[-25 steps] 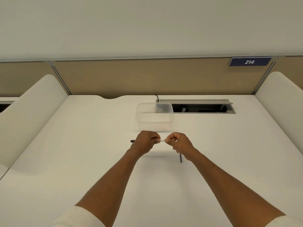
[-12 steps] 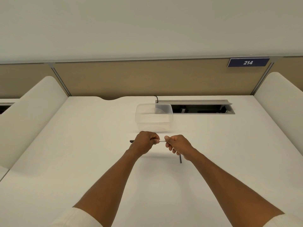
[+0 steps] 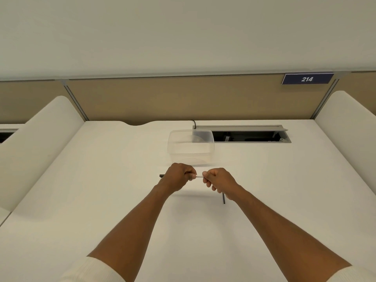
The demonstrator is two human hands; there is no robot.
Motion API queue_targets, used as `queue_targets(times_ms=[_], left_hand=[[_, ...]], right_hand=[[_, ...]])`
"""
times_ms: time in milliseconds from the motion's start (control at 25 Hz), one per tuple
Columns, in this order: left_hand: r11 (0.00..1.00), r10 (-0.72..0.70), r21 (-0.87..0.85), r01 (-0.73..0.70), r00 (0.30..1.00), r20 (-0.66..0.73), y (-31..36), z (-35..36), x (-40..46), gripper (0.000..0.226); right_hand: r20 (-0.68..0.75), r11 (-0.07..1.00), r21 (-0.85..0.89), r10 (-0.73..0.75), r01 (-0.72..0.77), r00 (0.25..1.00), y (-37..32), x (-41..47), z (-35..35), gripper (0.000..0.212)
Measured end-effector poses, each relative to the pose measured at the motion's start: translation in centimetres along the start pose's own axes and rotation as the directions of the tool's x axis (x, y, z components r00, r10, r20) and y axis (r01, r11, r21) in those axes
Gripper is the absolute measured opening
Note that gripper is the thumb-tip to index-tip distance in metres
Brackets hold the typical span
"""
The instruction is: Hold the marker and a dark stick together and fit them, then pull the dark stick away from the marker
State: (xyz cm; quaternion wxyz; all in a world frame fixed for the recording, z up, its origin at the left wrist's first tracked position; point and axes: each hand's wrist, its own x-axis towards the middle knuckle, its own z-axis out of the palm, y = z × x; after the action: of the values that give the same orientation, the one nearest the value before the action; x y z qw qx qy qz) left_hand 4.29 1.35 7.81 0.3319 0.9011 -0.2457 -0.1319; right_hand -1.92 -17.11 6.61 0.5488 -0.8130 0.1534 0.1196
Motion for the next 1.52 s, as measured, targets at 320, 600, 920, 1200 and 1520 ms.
queue_targets(times_ms=[320,600,920,1200,1520], left_hand=[[0.998,0.056,0.017,-0.055,0.998,-0.031,-0.2,0.4,-0.2,0.013],[0.997,0.029,-0.068,-0.029,1.0,-0.001,-0.3,0.8,-0.1,0.02],[1.0,-0.003,-0.018,0.005,0.992,0.123,-0.2,-0.3,-0.2,0.025],[0.999,-0.034,-0.015,0.038,0.98,0.195,0.0,-0.5,-0.4,0.028],[0.996,-0.086,0.045,0.078,0.97,0.226,-2.1,-2.1,-0.6,0.03]], right_hand=[[0.009,0.993,0.051,0.105,-0.105,0.994,-0.5,0.1,0.5,0.047],[-0.009,0.998,0.033,0.054,-0.053,0.999,-0.2,0.1,1.1,0.044],[-0.044,0.994,-0.016,-0.108,0.107,0.993,0.3,-0.2,1.5,0.04],[-0.055,0.949,-0.153,-0.286,0.275,0.957,0.3,-0.5,1.5,0.033],[-0.135,0.948,-0.116,-0.31,0.295,0.941,2.7,-0.2,-3.4,0.021]])
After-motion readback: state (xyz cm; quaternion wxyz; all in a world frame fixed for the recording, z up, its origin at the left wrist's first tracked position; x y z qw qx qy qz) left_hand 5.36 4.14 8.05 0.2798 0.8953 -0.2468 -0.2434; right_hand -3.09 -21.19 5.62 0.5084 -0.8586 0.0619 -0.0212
